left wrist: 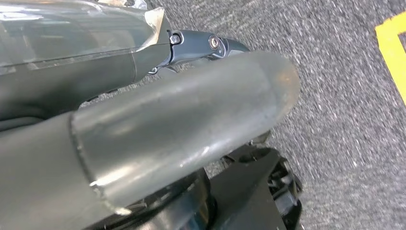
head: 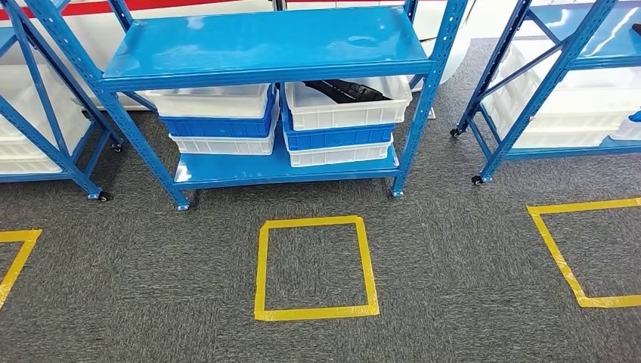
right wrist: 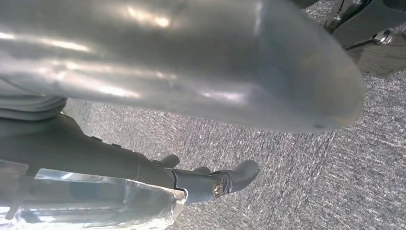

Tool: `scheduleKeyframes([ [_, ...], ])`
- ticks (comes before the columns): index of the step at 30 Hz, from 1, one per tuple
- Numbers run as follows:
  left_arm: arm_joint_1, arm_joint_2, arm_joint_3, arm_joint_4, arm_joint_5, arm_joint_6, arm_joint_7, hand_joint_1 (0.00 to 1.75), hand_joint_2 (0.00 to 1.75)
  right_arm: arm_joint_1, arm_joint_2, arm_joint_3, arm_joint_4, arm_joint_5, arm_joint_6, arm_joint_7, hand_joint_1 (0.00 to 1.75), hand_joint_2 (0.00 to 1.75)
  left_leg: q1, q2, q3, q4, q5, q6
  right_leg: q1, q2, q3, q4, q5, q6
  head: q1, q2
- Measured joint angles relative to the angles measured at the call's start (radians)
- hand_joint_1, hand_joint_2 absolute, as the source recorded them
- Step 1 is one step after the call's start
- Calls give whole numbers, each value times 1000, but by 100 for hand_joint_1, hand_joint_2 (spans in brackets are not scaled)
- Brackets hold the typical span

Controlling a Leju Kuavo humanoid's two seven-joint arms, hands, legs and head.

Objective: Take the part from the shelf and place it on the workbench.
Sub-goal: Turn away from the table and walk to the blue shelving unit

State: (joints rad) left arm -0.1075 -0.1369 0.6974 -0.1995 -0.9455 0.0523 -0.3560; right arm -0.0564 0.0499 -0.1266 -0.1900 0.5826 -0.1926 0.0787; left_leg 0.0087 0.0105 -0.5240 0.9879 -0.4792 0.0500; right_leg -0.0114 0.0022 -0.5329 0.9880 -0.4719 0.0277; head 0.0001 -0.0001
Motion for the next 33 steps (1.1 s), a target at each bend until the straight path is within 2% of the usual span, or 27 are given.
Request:
scheduleKeyframes([
  [5,-3,3,0,0,0,-23,0,0,0,-1,1,0,0,16,3,10,0,0,2,0,-3,2,1,-9,-1,0,-2,0,3,-8,0,0],
  [8,-6,7,0,0,1,-27,2,0,0,-2,6,0,0,25,8,14,0,0,0,-1,-5,0,1,-3,-3,-1,-1,-6,7,-2,-1,0],
  [10,-8,7,0,0,2,-27,5,0,0,-3,6,1,0,29,10,16,0,0,6,1,8,-28,16,-1,0,-2,-6,4,3,1,1,0],
  [11,-9,6,0,0,3,-25,6,0,0,-4,5,1,0,30,10,17,0,0,10,2,15,-42,25,0,2,-2,-20,31,-12,-1,2,0],
  [12,-10,6,0,0,3,-24,7,0,0,-5,4,1,0,31,10,18,0,0,14,4,20,-52,32,-1,0,-2,-45,82,-36,-4,4,0],
  [14,-10,6,0,0,5,-21,9,0,0,-4,3,1,0,33,9,17,0,0,13,6,18,-54,35,0,-6,-2,-109,212,-90,-4,5,0],
  [15,-10,6,0,0,6,-20,9,0,0,-3,3,1,0,34,8,15,0,0,14,6,17,-53,35,-2,-11,-2,-131,257,-102,2,5,0],
  [16,-10,6,0,0,6,-20,9,0,0,-2,2,1,0,34,8,11,0,0,15,5,16,-52,34,-5,-16,-2,-136,267,-98,12,5,0],
  [17,-10,5,0,0,7,-20,9,0,0,-1,1,1,0,34,7,7,0,0,18,5,16,-48,32,-11,-22,-2,-121,235,-79,26,5,0],
  [18,-10,5,0,0,8,-20,9,0,0,-2,0,1,0,33,7,2,0,0,23,4,14,-40,28,-19,-29,-3,-88,171,-50,41,5,0],
  [19,-10,5,0,0,8,-20,9,0,0,-3,1,1,0,32,7,-3,0,0,26,4,11,-29,22,-29,-33,-4,-58,110,-28,51,6,0],
  [20,-10,6,0,-1,9,-19,8,0,0,-4,3,1,0,30,7,-6,0,0,28,3,5,-14,12,-41,-35,-3,-34,59,-12,54,9,0],
  [21,-11,6,0,-1,10,-18,8,0,0,-6,5,0,0,27,3,-9,0,0,27,3,-1,-1,5,-52,-35,-3,-22,37,-6,46,10,0],
  [22,-12,7,0,-2,12,-16,7,0,0,-8,7,0,0,25,-5,-12,0,0,25,3,-5,7,-1,-59,-33,-1,-24,38,-9,33,11,0],
  [23,-12,7,0,-2,14,-13,6,0,0,-8,10,-1,-1,25,-18,-15,0,0,25,3,-7,11,-4,-63,-34,0,-25,38,-7,22,11,0],
  [24,-12,7,0,-2,17,-11,5,0,0,-8,10,-1,-1,26,-37,-20,0,0,25,3,-8,10,-2,-61,-34,0,-26,41,-7,13,8,0],
  [28,-11,8,0,-2,24,-3,-2,0,0,-6,18,-1,0,58,-130,-66,0,0,26,3,-7,5,6,-31,-33,0,-28,40,-5,8,2,0],
  [30,-11,10,0,-3,24,-2,-3,0,0,-7,19,0,0,68,-136,-73,0,0,27,3,-6,2,7,-19,-29,-1,-27,40,-5,2,1,0],
  [33,-11,10,0,-3,24,-2,-3,0,0,-7,19,0,0,65,-94,-70,0,0,28,4,-6,0,8,-13,-23,-2,-27,40,-5,-11,1,0],
])
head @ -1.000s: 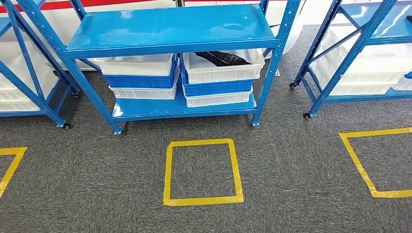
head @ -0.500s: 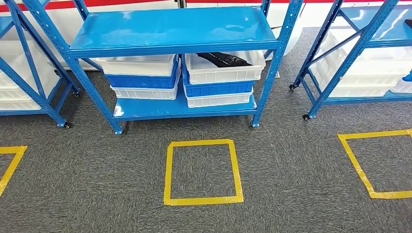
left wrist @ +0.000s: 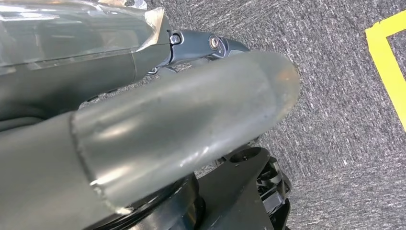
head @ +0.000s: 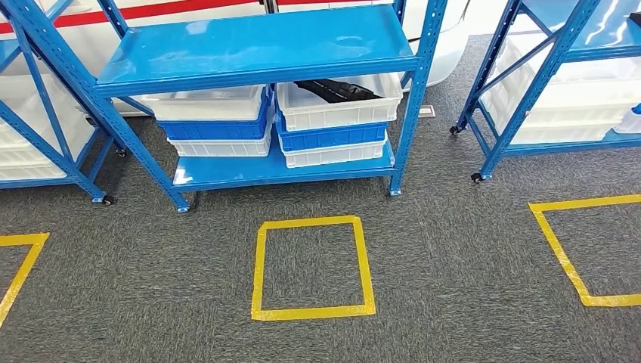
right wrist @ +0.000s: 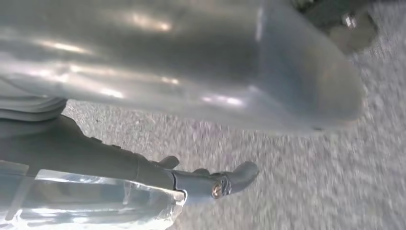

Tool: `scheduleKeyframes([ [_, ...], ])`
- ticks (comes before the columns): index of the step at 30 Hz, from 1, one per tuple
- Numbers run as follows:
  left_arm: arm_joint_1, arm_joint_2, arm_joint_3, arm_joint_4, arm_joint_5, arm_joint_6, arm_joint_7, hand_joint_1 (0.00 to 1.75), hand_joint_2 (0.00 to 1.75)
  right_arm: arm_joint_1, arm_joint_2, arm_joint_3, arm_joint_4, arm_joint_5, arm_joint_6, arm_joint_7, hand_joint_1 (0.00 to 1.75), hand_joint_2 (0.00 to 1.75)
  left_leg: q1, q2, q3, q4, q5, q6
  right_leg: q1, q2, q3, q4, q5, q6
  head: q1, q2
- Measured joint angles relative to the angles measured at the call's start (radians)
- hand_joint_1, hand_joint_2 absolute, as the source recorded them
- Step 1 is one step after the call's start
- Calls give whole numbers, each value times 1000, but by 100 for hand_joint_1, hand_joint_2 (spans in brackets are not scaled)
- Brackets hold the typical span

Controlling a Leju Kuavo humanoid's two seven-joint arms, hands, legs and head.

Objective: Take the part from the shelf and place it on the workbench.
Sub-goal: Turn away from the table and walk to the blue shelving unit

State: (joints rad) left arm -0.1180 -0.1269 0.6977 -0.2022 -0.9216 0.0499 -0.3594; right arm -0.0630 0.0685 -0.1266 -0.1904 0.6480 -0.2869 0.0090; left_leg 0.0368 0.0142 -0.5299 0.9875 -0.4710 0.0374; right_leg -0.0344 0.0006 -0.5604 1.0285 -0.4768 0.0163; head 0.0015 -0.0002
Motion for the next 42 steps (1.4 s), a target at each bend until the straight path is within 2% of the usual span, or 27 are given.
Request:
scheduleKeyframes([
  [3,0,0,0,0,0,-1,0,0,0,1,-1,0,0,-5,32,3,0,0,1,0,0,-1,-1,-3,4,0,0,0,0,-2,0,0],
  [6,0,0,0,0,3,-1,-1,0,0,1,-3,0,0,-5,41,5,0,0,2,0,-1,-1,0,-29,6,0,-1,1,0,-2,0,0],
  [8,0,3,0,-1,10,-1,-3,0,0,1,-1,0,0,-4,44,6,0,0,3,0,-3,5,0,-42,-4,-3,0,-3,3,4,0,0],
  [9,0,5,0,-2,14,-1,-4,0,0,0,1,0,0,-4,46,7,0,0,0,0,-2,0,1,-40,-8,-4,3,-11,7,9,-2,0],
  [10,-1,7,1,-3,17,0,-6,0,0,0,2,0,0,-4,49,7,0,0,0,0,7,-18,11,-30,-10,-5,6,-17,11,15,-4,0],
  [12,-1,6,1,-4,21,2,-8,0,0,-1,3,0,-1,-3,52,9,0,0,1,1,32,-71,34,-10,-4,-5,1,0,-1,15,-6,0],
  [13,-1,5,2,-4,23,3,-9,0,0,-1,2,0,-1,-2,53,9,0,0,5,2,42,-90,45,-6,-3,-4,-17,40,-21,10,-4,0],
  [15,0,4,2,-4,28,6,-9,0,0,-1,-2,0,-1,-1,53,10,0,0,6,4,41,-95,50,-9,-6,-2,-71,150,-72,7,-2,0],
  [17,1,2,3,-4,31,8,-9,0,0,1,-7,0,-1,0,53,13,0,0,11,3,37,-89,47,-20,-13,-3,-98,202,-83,22,-1,0],
  [18,2,1,4,-4,31,8,-9,0,0,2,-9,0,-1,1,53,14,0,0,16,3,33,-80,42,-29,-17,-3,-85,178,-67,37,-1,0],
  [20,4,2,5,-4,32,9,-9,0,0,1,-10,0,-1,4,54,15,0,0,27,1,19,-44,24,-55,-28,-3,-37,80,-25,68,1,0],
  [21,4,3,5,-4,32,10,-9,0,0,1,-9,0,-1,6,54,15,0,0,29,1,8,-19,10,-70,-31,0,-19,45,-17,68,4,0],
  [22,3,5,6,-4,33,10,-9,0,0,1,-7,0,-1,7,54,15,0,0,29,0,-2,1,-2,-81,-32,2,-13,33,-18,60,5,0],
  [23,2,6,7,-4,34,11,-10,0,0,1,-5,0,-1,8,55,15,0,0,29,0,-8,14,-9,-88,-30,5,-17,40,-26,44,4,0],
  [24,2,6,8,-4,35,11,-10,0,0,1,-5,0,-1,9,55,15,0,0,30,-1,-10,21,-13,-91,-30,6,-17,42,-28,29,2,0],
  [26,2,5,9,-4,35,11,-10,0,0,1,-5,0,-1,11,55,16,0,0,34,-1,-11,27,-18,-92,-25,6,-17,45,-28,15,-7,0],
  [28,2,4,10,-4,37,11,-11,0,0,0,-5,0,-1,12,55,16,0,0,31,-1,-46,97,-58,-85,-16,6,-16,43,-27,8,-13,0],
  [30,2,4,10,-4,40,11,-12,0,0,-1,-5,0,-1,14,55,17,0,0,21,-2,-123,240,-119,-71,-5,6,-17,43,-28,4,-17,0],
  [31,4,4,10,-4,41,11,-12,0,0,-1,-5,0,-1,14,56,17,0,0,14,-2,-160,303,-136,-62,2,7,-16,43,-30,1,-17,0],
  [32,5,4,10,-4,42,11,-12,0,0,0,-5,0,-1,14,56,19,0,0,6,-3,-183,334,-135,-50,10,8,-15,43,-31,-3,-17,0],
  [33,6,4,10,-4,44,11,-12,0,0,0,-5,0,-1,14,56,20,0,0,-4,-4,-187,327,-115,-32,20,9,-13,43,-32,-6,-17,0],
  [34,6,4,11,-4,47,12,-12,0,0,0,-5,0,-1,14,56,21,0,0,-17,-8,-172,283,-80,-9,29,11,-11,42,-33,-10,-17,0],
  [36,5,7,11,-5,50,13,-12,0,0,-2,0,0,-1,14,56,23,0,0,-48,-15,-121,160,-20,48,40,13,-5,38,-35,-16,-12,0],
  [37,4,8,12,-5,50,14,-12,0,0,-3,2,0,-1,14,56,23,0,0,-61,-16,-101,115,-7,70,40,13,-3,35,-36,-17,-9,0],
  [38,3,9,13,-6,51,14,-11,0,0,-4,5,0,-1,14,57,24,0,0,-71,-16,-90,90,-4,85,37,14,-2,30,-36,-18,-6,0],
  [40,1,8,15,-6,51,16,-9,0,0,-5,7,0,-1,14,59,24,0,0,-79,-14,-74,61,-2,92,33,13,6,16,-34,-14,-8,0],
  [42,1,8,15,-6,51,16,-8,0,0,-6,8,0,-2,14,59,24,0,0,-74,-12,-41,14,14,88,36,10,9,22,-37,-10,-10,0],
])
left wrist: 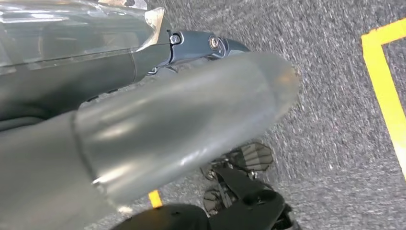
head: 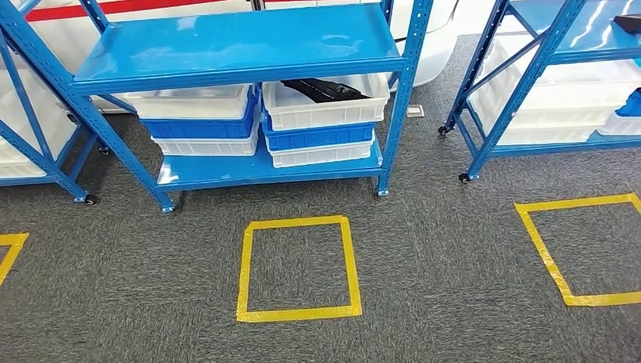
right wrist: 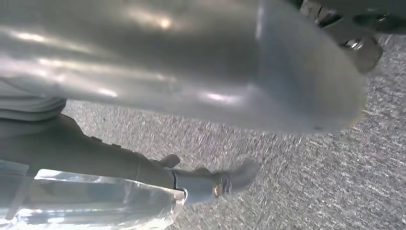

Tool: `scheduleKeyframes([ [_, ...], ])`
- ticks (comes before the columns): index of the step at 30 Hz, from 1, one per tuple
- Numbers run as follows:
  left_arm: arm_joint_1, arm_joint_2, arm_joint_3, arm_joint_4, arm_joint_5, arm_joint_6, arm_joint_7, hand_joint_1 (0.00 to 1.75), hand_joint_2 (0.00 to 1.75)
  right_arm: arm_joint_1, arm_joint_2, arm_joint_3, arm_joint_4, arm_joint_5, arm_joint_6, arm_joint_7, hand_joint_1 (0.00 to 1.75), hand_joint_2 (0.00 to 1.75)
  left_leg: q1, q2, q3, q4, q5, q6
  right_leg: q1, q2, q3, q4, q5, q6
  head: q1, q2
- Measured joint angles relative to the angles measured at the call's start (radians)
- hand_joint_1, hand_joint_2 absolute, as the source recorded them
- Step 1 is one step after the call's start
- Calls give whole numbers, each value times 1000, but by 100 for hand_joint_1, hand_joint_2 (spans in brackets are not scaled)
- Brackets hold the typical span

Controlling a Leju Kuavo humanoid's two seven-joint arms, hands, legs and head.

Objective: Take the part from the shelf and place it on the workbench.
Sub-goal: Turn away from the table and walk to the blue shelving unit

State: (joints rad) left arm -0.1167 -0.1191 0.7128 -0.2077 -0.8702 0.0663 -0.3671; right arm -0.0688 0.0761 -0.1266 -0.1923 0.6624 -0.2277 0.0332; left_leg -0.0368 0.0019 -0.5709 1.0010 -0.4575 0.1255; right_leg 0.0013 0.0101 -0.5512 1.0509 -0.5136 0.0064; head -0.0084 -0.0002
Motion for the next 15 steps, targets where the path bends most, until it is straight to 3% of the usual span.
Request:
scheduleKeyframes([
  [1,0,-1,0,0,0,0,1,0,0,0,-1,0,0,0,0,0,0,0,6,1,16,-22,8,-4,2,-2,-13,28,-11,2,0,0],
  [3,-1,-3,1,0,0,0,1,0,0,0,-6,0,0,0,0,0,0,0,13,3,32,-38,11,-15,-5,-3,-73,137,-51,6,2,0],
  [5,0,-7,1,0,1,0,2,0,0,2,-12,0,0,0,0,0,0,0,17,4,39,-38,3,-29,-16,-3,-130,221,-70,21,2,0],
  [6,2,-8,1,0,1,0,2,0,0,3,-15,0,0,1,1,1,0,0,20,3,44,-36,-2,-37,-23,-4,-134,215,-56,35,2,0],
  [7,3,-9,1,1,1,0,2,0,0,4,-17,0,0,1,1,1,0,0,25,3,50,-33,-9,-46,-29,-6,-120,172,-28,51,2,0],
  [8,4,-10,1,1,2,0,2,0,0,5,-18,0,0,2,1,1,0,0,29,3,54,-26,-19,-57,-36,-9,-94,104,8,68,3,0],
  [9,5,-10,2,1,3,0,2,0,0,4,-18,0,0,2,2,1,0,0,31,3,56,-16,-30,-68,-39,-13,-68,46,34,77,5,0],
  [10,4,-10,3,1,4,0,2,0,0,3,-18,0,0,3,2,1,0,0,31,4,56,-4,-43,-78,-41,-15,-49,5,50,75,6,0],
  [11,3,-10,4,1,5,0,1,0,0,2,-18,0,0,4,3,1,0,0,30,4,54,4,-52,-86,-40,-15,-40,-12,53,64,7,0],
  [13,1,-10,7,0,7,1,0,0,0,1,-18,0,0,7,3,0,0,0,31,5,55,10,-63,-94,-37,-11,-36,-11,45,34,6,0],
  [15,0,-10,11,0,9,1,-1,0,0,1,-19,0,0,8,3,0,0,0,37,4,52,29,-76,-104,-39,-8,-28,-13,38,18,4,0],
])
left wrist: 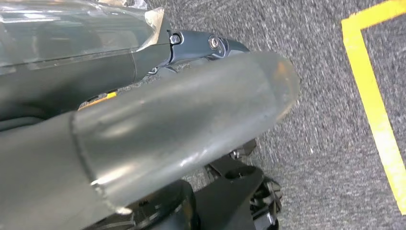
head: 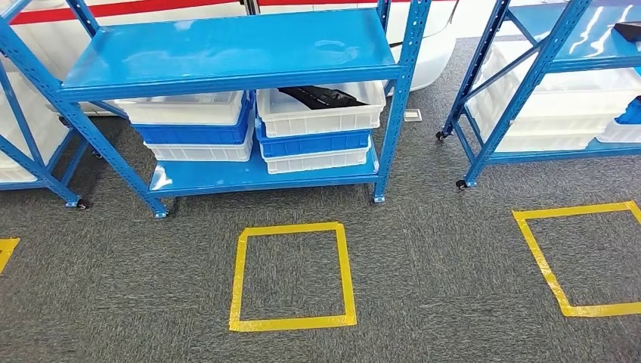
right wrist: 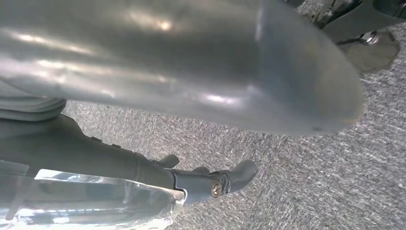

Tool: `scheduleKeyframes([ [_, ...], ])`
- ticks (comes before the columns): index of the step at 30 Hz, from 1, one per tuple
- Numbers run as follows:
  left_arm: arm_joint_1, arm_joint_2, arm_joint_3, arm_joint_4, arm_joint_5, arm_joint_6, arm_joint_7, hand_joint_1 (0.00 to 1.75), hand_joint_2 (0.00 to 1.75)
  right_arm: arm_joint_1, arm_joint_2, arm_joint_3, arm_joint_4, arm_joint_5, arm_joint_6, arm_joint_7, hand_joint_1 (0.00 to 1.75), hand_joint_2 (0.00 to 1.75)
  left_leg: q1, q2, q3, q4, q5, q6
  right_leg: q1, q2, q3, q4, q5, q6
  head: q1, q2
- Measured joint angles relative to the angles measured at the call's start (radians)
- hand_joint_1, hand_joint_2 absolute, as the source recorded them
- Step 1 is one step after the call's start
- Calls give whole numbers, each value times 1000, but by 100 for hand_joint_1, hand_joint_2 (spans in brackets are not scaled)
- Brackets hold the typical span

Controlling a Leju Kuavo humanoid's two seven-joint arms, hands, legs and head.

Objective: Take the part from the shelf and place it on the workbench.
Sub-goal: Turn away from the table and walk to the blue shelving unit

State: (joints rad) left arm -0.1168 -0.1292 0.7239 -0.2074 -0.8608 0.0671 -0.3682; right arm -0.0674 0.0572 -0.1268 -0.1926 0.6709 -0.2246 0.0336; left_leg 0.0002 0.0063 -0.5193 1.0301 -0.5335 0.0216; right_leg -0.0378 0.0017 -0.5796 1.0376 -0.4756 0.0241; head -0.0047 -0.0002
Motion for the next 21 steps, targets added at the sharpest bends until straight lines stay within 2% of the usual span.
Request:
scheduleKeyframes([
  [1,-1,0,1,0,1,0,0,0,0,-1,0,0,0,1,0,0,0,0,3,-1,-15,33,-16,-6,-2,1,6,-1,-4,-7,-1,0],
  [2,-1,0,3,0,2,0,0,0,0,-1,0,0,0,1,0,0,0,0,5,-1,-43,87,-39,-12,-2,1,11,-2,-8,-14,-2,0],
  [4,0,0,5,0,3,0,0,0,0,-2,0,0,0,3,0,0,0,0,8,-2,-129,224,-82,-21,0,1,21,-2,-19,-23,-3,0],
  [5,2,0,6,0,4,0,0,0,0,-1,0,0,0,3,0,0,0,0,10,-2,-166,269,-85,-22,1,3,27,-2,-25,-25,-3,0],
  [6,3,0,6,0,4,0,0,0,0,0,0,0,0,4,0,1,0,0,12,-3,-186,279,-67,-21,1,4,35,-2,-32,-24,-3,0],
  [7,4,0,6,0,4,0,0,0,0,0,0,0,0,4,0,1,0,0,12,-3,-185,247,-28,-18,2,6,45,-2,-39,-23,-3,0],
  [9,4,0,7,0,5,0,0,0,0,-1,0,0,0,6,0,1,0,0,11,-4,-143,117,62,-6,2,10,63,-5,-53,-19,-3,0],
  [10,3,0,7,0,6,0,0,0,0,-3,1,0,0,7,1,1,0,0,8,-5,-120,60,86,1,3,11,69,-8,-60,-14,-3,0],
  [11,1,0,7,0,6,0,0,0,0,-5,2,0,0,8,2,1,0,0,4,-5,-105,25,93,8,4,12,73,-13,-65,-9,-3,0],
  [13,-1,0,7,0,6,1,1,0,0,-7,2,0,0,9,4,1,0,0,-4,-8,-92,-1,79,22,10,11,91,-17,-61,9,-4,0],
  [15,0,-1,7,0,7,1,1,0,0,-7,2,0,0,10,6,2,0,0,-2,-11,-66,-22,80,37,15,9,103,-5,-60,22,-5,0],
  [16,1,-1,7,0,7,1,1,0,0,-8,2,0,0,10,7,2,0,0,-1,-12,-51,-30,80,42,17,8,93,19,-68,22,-4,0],
  [17,1,-2,7,0,7,1,1,0,0,-10,1,0,0,10,8,2,0,0,0,-11,-38,-36,80,46,18,8,68,63,-82,17,-3,0],
  [19,1,-2,7,0,7,1,2,0,0,-13,0,0,0,10,8,2,0,0,-3,-11,-26,-38,70,50,19,8,-15,187,-122,6,0,0],
  [20,0,-2,7,0,7,1,2,0,0,-11,0,0,0,11,8,3,0,0,-4,-11,-20,-38,63,52,20,8,-55,232,-139,3,1,0],
  [21,1,-2,7,0,7,1,2,0,0,-8,-1,0,0,10,8,3,0,0,-6,-13,-12,-38,55,52,20,8,-82,249,-144,4,1,0],
])
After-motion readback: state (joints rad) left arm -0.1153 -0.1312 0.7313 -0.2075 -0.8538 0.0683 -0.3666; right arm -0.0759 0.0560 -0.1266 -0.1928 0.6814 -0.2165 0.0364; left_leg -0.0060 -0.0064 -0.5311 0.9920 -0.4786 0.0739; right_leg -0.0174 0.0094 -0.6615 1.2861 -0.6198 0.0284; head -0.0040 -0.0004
